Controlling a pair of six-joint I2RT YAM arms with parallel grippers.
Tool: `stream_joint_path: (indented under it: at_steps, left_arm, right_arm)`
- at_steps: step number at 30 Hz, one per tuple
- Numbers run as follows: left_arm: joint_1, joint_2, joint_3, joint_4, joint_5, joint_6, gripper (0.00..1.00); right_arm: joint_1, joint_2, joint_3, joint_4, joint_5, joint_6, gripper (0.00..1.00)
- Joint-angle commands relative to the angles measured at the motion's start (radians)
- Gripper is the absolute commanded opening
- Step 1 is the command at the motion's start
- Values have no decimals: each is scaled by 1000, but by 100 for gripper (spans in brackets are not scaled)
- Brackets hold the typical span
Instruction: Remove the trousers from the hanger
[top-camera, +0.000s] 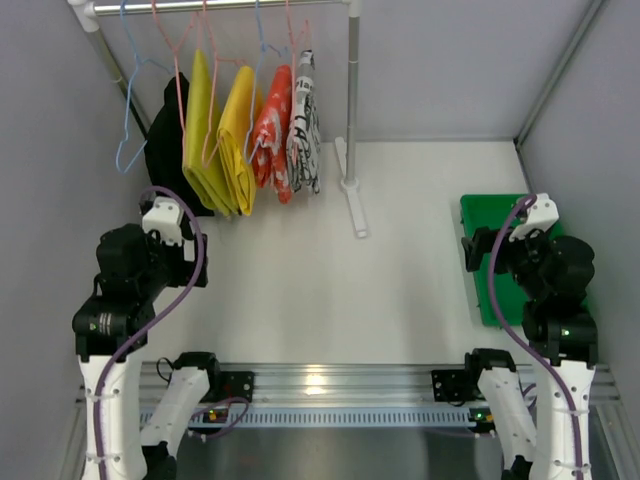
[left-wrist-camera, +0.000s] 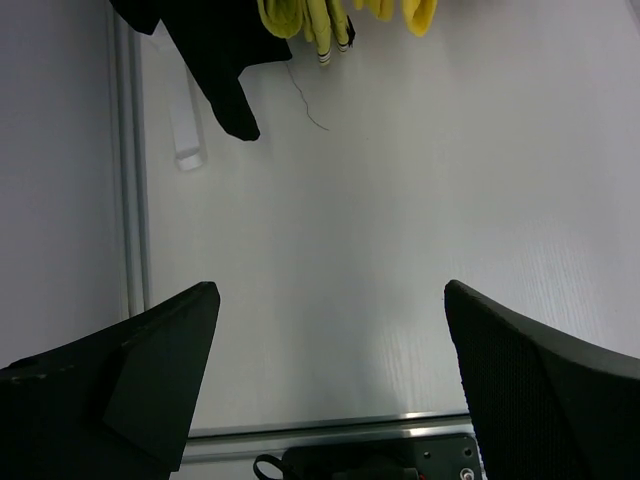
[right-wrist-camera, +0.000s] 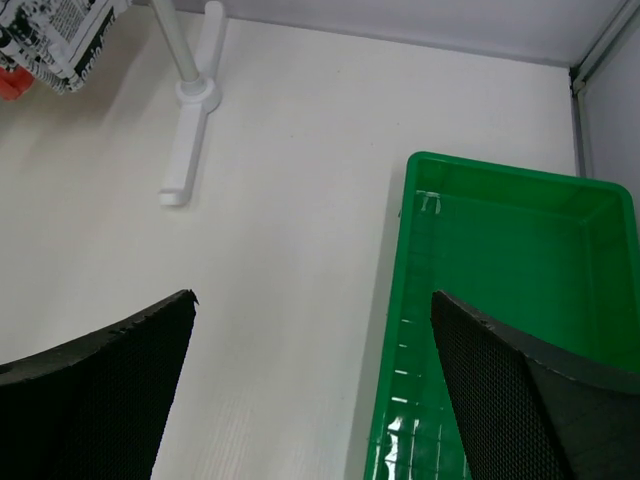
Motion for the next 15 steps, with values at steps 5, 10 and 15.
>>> stream_joint_path:
  at_steps: [5,10,15]
  left_arm:
    - [5,24,231,-88,-22,-10,99]
    - [5,21,457,-103,36,-89,99]
    - [5,165,725,-100,169,-172,99]
  right_arm:
    - [-8,24,39,-37,-12,-1,100]
    - [-8,27,33,-42,-24,8,100]
    - [-8,38,42,-50,-29,14,100]
